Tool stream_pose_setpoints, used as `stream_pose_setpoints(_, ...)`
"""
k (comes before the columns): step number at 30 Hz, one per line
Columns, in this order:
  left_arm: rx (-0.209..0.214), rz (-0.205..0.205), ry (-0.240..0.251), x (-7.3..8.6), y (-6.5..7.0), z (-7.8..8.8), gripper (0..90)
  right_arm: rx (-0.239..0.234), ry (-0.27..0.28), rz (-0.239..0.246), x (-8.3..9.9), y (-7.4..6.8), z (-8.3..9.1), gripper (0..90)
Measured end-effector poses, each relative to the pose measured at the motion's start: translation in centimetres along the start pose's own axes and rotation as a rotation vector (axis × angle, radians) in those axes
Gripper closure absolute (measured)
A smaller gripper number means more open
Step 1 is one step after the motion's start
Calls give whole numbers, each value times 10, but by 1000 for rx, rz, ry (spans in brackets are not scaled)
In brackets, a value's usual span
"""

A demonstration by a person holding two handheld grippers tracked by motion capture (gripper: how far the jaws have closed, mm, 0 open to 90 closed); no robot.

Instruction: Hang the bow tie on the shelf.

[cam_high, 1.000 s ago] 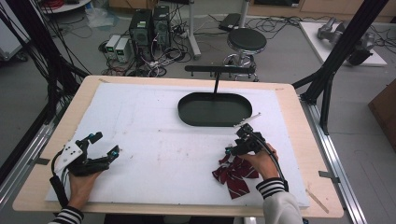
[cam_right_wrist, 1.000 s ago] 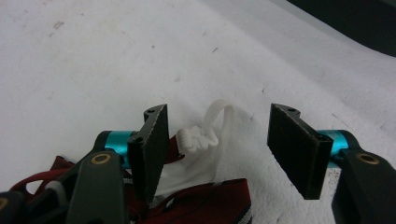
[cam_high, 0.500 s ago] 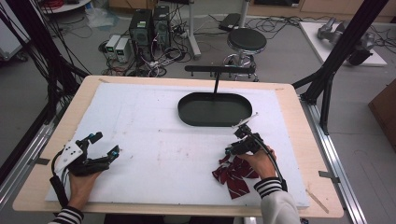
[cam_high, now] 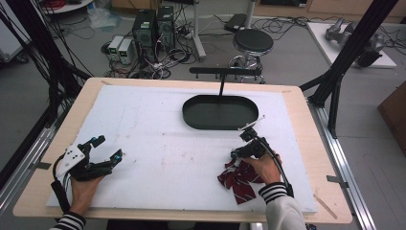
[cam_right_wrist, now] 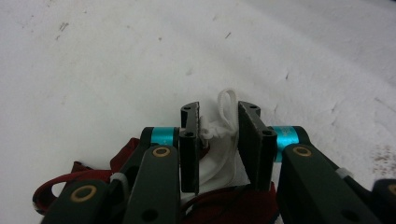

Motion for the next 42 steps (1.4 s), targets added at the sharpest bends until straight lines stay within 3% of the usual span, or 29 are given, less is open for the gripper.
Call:
stream_pose_setpoints(2,0,0,0,0,0,0,149,-1,8,5,-1,0,1,710)
stream_pose_setpoints(5,0,-1,0,0,0,0,150,-9,54,6,-5,-2,6,710)
stream_pose_setpoints(6,-1,0,2,0,0,0,150,-11,95,18,-8,-4,10,710)
stream_pose_setpoints(9,-1,0,0,0,0,0,150,-10,127,30,-11,-6,14,710)
stream_pose_setpoints(16,-1,1,0,0,0,0,150,29,257,95,-22,-13,27,710)
stream_pose_setpoints(17,-1,1,0,0,0,0,150,38,297,101,-25,-14,30,710)
stream_pose_setpoints(18,-1,1,1,0,0,0,150,38,297,101,-25,-14,30,710)
stream_pose_setpoints(27,-2,2,0,0,0,0,150,57,479,104,-39,-20,47,710)
stream_pose_setpoints(33,-2,3,1,0,0,0,150,90,606,146,-59,-30,63,710)
stream_pose_setpoints(42,-2,2,0,0,0,0,150,111,720,163,-87,-38,78,710)
Point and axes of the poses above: each handheld gripper's, and its own axes: z roughly backward along the jaws, x roughly out of its underside, y roughly to its right, the point moved 3 cm from there along -z, roughly forward along the jaws, and after that the axes turned 15 degrees about y, right-handed, at the moved point
